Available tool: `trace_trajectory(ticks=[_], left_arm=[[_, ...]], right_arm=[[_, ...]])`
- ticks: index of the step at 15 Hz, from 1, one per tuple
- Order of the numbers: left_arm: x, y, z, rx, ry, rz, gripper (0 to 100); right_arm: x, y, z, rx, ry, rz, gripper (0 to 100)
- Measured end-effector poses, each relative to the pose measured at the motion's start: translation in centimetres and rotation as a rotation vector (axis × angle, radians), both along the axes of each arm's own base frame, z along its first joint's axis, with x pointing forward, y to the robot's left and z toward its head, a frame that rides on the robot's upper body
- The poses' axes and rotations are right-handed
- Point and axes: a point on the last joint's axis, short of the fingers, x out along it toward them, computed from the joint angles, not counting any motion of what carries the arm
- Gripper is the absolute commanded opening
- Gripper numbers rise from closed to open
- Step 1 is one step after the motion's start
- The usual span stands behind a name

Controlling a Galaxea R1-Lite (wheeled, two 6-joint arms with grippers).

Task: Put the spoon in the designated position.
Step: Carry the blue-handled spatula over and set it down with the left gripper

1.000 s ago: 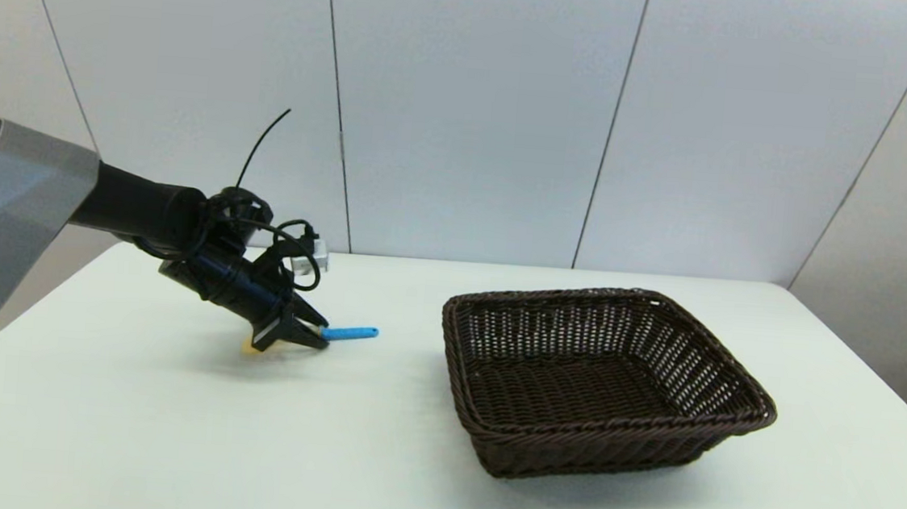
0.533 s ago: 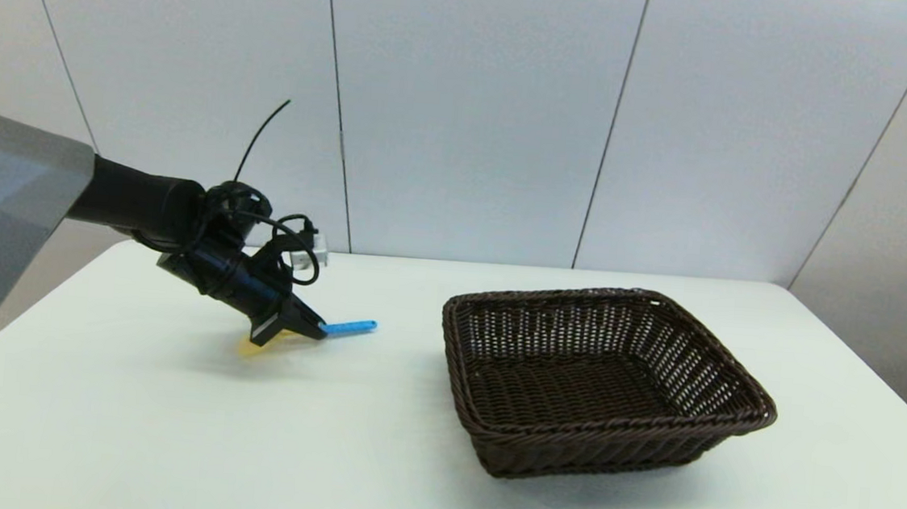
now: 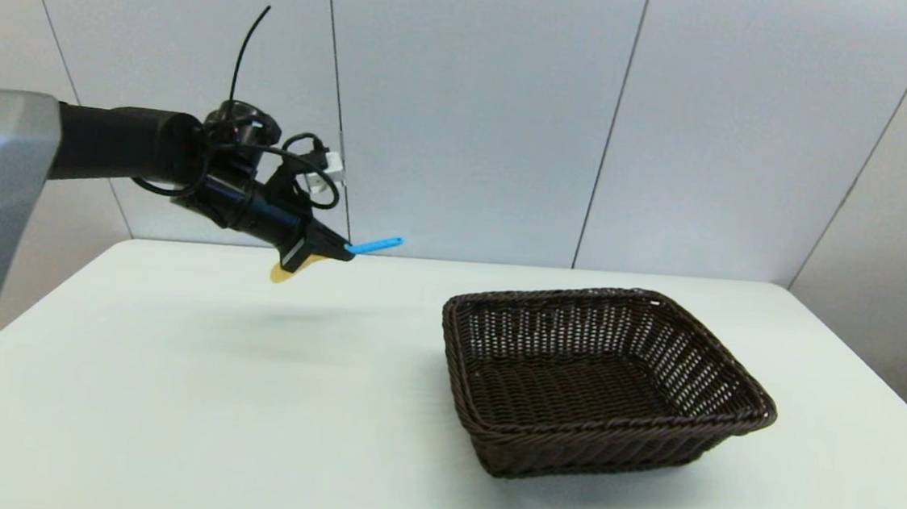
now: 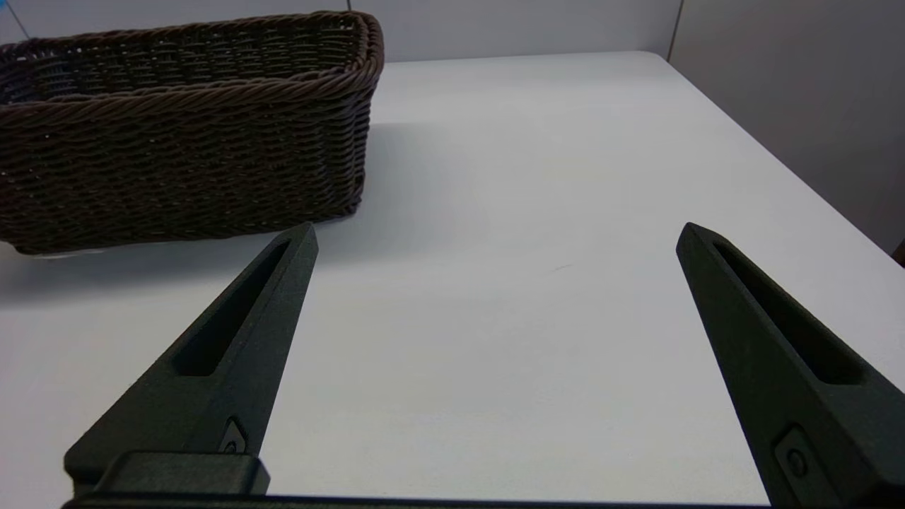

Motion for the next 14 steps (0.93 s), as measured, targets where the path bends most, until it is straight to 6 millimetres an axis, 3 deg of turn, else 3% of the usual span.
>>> trace_trajectory(ticks=[6, 14], left_arm=[[1.1, -7.2, -0.1, -0.148, 0.029, -0.005, 0], [2.1, -12.0, -1.0, -0.306, -0.003, -0.003, 0]], right_arm=[[0.0, 0.0, 0.0, 0.0, 0.0, 0.001, 100], [0.0, 0.0, 0.0, 0.0, 0.0, 0.0, 100]])
